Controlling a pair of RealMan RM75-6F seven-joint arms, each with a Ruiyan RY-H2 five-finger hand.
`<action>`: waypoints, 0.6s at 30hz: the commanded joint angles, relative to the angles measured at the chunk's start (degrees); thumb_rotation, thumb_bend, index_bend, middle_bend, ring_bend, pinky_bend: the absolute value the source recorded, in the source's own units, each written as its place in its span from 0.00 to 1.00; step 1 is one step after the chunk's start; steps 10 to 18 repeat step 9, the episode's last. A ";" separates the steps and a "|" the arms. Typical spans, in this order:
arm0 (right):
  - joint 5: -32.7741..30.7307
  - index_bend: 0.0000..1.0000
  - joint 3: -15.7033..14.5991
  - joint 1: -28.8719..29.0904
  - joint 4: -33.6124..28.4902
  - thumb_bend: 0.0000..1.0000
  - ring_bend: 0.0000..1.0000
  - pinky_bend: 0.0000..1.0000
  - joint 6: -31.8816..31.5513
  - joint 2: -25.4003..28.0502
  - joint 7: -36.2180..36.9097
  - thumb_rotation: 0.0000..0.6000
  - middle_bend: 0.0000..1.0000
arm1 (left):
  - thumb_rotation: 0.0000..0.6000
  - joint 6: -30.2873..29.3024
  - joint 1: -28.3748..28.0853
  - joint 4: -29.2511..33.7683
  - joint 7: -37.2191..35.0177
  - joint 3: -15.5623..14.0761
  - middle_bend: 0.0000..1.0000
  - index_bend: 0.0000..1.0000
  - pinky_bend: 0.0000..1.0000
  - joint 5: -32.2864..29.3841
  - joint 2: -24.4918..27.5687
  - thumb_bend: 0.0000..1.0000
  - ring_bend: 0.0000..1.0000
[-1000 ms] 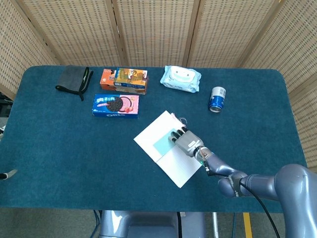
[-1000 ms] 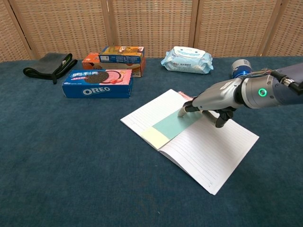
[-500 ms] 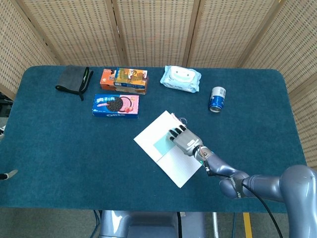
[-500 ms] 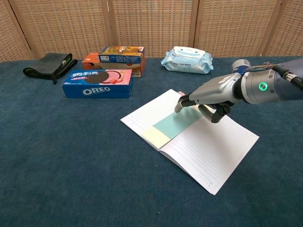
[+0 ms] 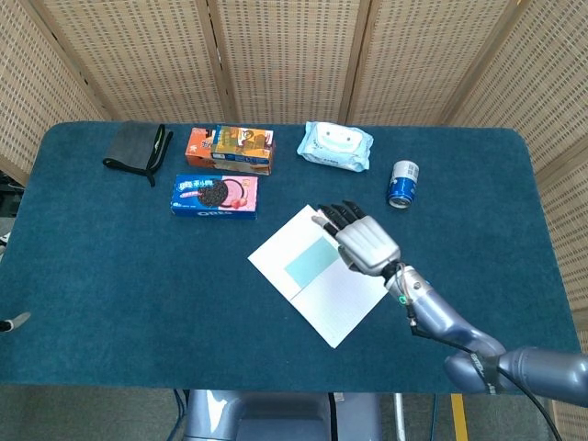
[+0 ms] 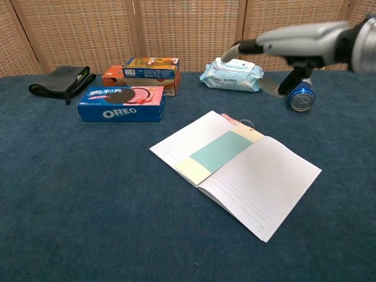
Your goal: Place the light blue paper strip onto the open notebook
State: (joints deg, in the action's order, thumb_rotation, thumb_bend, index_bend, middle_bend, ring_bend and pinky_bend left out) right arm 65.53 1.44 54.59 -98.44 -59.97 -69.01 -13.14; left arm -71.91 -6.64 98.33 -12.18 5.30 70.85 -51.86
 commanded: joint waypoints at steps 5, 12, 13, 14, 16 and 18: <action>13.70 0.00 -4.44 -23.47 6.57 0.00 0.00 0.00 -25.22 2.92 17.31 1.00 0.00 | 1.00 -5.84 1.77 -1.88 -0.57 0.56 0.00 0.00 0.00 2.68 -2.52 0.00 0.00; 14.73 0.00 -5.80 -29.60 10.20 0.00 0.00 0.00 -29.82 1.76 19.13 1.00 0.00 | 1.00 -8.44 2.59 -2.42 -0.28 0.53 0.00 0.00 0.00 4.17 -3.54 0.00 0.00; 14.73 0.00 -5.80 -29.60 10.20 0.00 0.00 0.00 -29.82 1.76 19.13 1.00 0.00 | 1.00 -8.44 2.59 -2.42 -0.28 0.53 0.00 0.00 0.00 4.17 -3.54 0.00 0.00; 14.73 0.00 -5.80 -29.60 10.20 0.00 0.00 0.00 -29.82 1.76 19.13 1.00 0.00 | 1.00 -8.44 2.59 -2.42 -0.28 0.53 0.00 0.00 0.00 4.17 -3.54 0.00 0.00; 14.73 0.00 -5.80 -29.60 10.20 0.00 0.00 0.00 -29.82 1.76 19.13 1.00 0.00 | 1.00 -8.44 2.59 -2.42 -0.28 0.53 0.00 0.00 0.00 4.17 -3.54 0.00 0.00; 14.73 0.00 -5.80 -29.60 10.20 0.00 0.00 0.00 -29.82 1.76 19.13 1.00 0.00 | 1.00 -8.44 2.59 -2.42 -0.28 0.53 0.00 0.00 0.00 4.17 -3.54 0.00 0.00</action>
